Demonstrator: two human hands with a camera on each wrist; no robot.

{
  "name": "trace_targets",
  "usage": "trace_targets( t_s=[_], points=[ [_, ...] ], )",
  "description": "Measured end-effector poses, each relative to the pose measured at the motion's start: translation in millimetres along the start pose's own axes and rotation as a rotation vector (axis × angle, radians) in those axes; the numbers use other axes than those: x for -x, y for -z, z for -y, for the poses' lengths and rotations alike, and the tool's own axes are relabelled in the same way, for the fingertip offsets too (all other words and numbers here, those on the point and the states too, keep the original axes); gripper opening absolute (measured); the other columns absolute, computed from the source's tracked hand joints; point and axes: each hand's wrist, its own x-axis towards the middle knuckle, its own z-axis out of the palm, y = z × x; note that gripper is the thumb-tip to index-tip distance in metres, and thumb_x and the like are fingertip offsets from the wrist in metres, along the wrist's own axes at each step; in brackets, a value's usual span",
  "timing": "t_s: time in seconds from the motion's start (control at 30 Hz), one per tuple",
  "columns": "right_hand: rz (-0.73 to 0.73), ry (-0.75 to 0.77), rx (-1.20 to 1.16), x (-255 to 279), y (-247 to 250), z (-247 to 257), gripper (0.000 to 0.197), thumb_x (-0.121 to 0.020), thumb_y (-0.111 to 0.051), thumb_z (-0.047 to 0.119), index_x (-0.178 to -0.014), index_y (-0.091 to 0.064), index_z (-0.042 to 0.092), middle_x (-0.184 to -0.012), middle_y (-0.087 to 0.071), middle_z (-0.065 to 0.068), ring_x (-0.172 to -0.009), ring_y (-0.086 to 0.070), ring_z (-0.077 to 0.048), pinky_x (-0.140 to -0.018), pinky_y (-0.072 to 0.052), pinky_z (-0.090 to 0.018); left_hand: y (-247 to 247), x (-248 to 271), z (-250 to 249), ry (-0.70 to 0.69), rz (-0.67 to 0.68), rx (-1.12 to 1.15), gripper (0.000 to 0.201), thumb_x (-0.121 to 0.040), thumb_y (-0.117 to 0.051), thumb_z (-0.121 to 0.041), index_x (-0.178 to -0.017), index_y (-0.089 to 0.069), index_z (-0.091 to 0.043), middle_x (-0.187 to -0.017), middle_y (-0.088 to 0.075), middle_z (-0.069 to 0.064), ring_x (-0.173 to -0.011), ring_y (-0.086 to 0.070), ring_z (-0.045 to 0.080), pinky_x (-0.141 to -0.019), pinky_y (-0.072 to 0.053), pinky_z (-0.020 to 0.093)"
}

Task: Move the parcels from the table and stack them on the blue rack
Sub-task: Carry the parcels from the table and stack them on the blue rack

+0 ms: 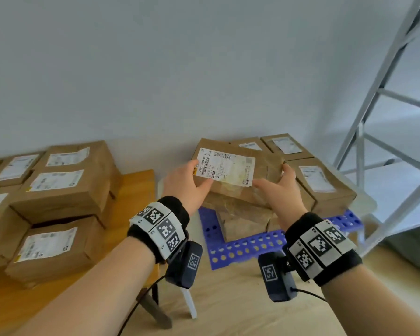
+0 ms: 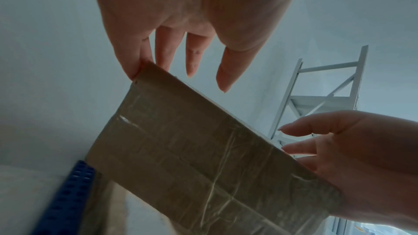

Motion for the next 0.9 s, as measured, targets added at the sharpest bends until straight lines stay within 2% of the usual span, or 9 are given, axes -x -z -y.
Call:
trace_targets(
  t_s=[0.1,0.2,0.3,0.37,0.5,0.6,0.7,0.8,0.9],
  points=[
    [-0.018,-0.008,-0.010,-34.0,46.6,-4.0,0.090,-0.069,-0.070,0.025,-0.145,-0.021,0.027,-0.136,-0.049,-0.003,-0.122,-0.051,-0.026,-0.098,-0.046,-0.048,-38.2,-21.3,-38.9,0.012,0.035,0.029,0.056,-0.091,-0.055,-0.035,-0.141,-0.036,-0.017,-0.138,-0.048,0.001,-0.126,-0.044,0.018,-0.106,-0.036,0.033],
    [-0.019,-0.023,-0.006,-63.1,80.0,-6.7,0.085,-0.077,-0.066,0.020,-0.146,-0.017,0.028,-0.135,-0.050,-0.005,-0.120,-0.053,-0.027,-0.097,-0.047,-0.049,-66.1,-43.3,-64.7,0.030,0.053,0.030,0.058,-0.088,-0.057,-0.037,-0.140,-0.038,-0.017,-0.137,-0.048,0.002,-0.127,-0.043,0.022,-0.107,-0.035,0.042],
    [-0.003,-0.035,-0.011,-90.4,100.3,-9.9,0.084,-0.077,-0.065,0.018,-0.145,-0.018,0.030,-0.136,-0.049,-0.009,-0.116,-0.055,-0.028,-0.093,-0.050,-0.049,-87.6,-67.1,-80.8,0.028,0.073,0.011,0.059,-0.087,-0.059,-0.036,-0.139,-0.039,-0.015,-0.136,-0.048,0.004,-0.128,-0.041,0.023,-0.108,-0.032,0.040],
    [0.001,-0.053,-0.012,-109.8,108.5,-12.1,0.080,-0.083,-0.064,0.014,-0.146,-0.018,0.027,-0.131,-0.053,-0.009,-0.108,-0.060,-0.026,-0.087,-0.054,-0.047,-100.3,-85.1,-86.3,0.037,0.097,0.007,0.062,-0.087,-0.061,-0.035,-0.140,-0.037,-0.015,-0.138,-0.044,0.006,-0.129,-0.037,0.022,-0.110,-0.029,0.040],
    [0.008,-0.045,0.086,-150.9,112.2,-11.9,0.077,-0.086,-0.062,0.015,-0.146,-0.016,0.027,-0.125,-0.055,-0.007,-0.103,-0.062,-0.024,-0.084,-0.056,-0.044,-122.6,-132.7,-84.8,0.046,0.124,0.023,0.065,-0.085,-0.064,-0.035,-0.140,-0.037,-0.016,-0.138,-0.043,0.007,-0.129,-0.038,0.022,-0.109,-0.030,0.036],
    [0.016,-0.016,0.221,-185.1,105.5,-9.8,0.078,-0.080,-0.065,0.019,-0.142,-0.020,0.031,-0.119,-0.058,-0.008,-0.095,-0.064,-0.024,-0.076,-0.058,-0.044,-135.1,-172.8,-82.5,0.052,0.137,0.029,0.066,-0.084,-0.065,-0.035,-0.140,-0.037,-0.016,-0.137,-0.044,0.007,-0.127,-0.040,0.023,-0.108,-0.031,0.037],
    [0.068,-0.035,0.345,-217.3,98.5,-5.7,0.085,-0.076,-0.069,0.022,-0.142,-0.017,0.034,-0.120,-0.054,-0.006,-0.097,-0.062,-0.025,-0.078,-0.057,-0.046,-145.3,-212.8,-81.5,0.039,0.139,0.030,0.066,-0.083,-0.065,-0.035,-0.140,-0.037,-0.015,-0.137,-0.046,0.007,-0.127,-0.041,0.024,-0.107,-0.033,0.038],
    [0.148,-0.073,0.455,-245.0,91.2,-6.6,0.082,-0.076,-0.071,0.025,-0.142,-0.023,0.025,-0.110,-0.059,-0.002,-0.092,-0.063,-0.021,-0.077,-0.057,-0.044,-155.6,-247.7,-77.8,0.040,0.163,0.002,0.065,-0.085,-0.063,-0.032,-0.141,-0.036,-0.013,-0.137,-0.049,0.005,-0.126,-0.045,0.023,-0.105,-0.034,0.035],
    [0.177,-0.062,0.556,-256.4,89.3,-6.9,0.082,-0.077,-0.072,0.034,-0.141,-0.024,0.019,-0.109,-0.055,0.002,-0.086,-0.060,-0.015,-0.068,-0.058,-0.032,-164.1,-263.6,-70.2,0.064,0.196,-0.013,0.064,-0.086,-0.063,-0.029,-0.140,-0.036,-0.012,-0.138,-0.049,0.006,-0.126,-0.044,0.024,-0.104,-0.034,0.034]
  ],
)
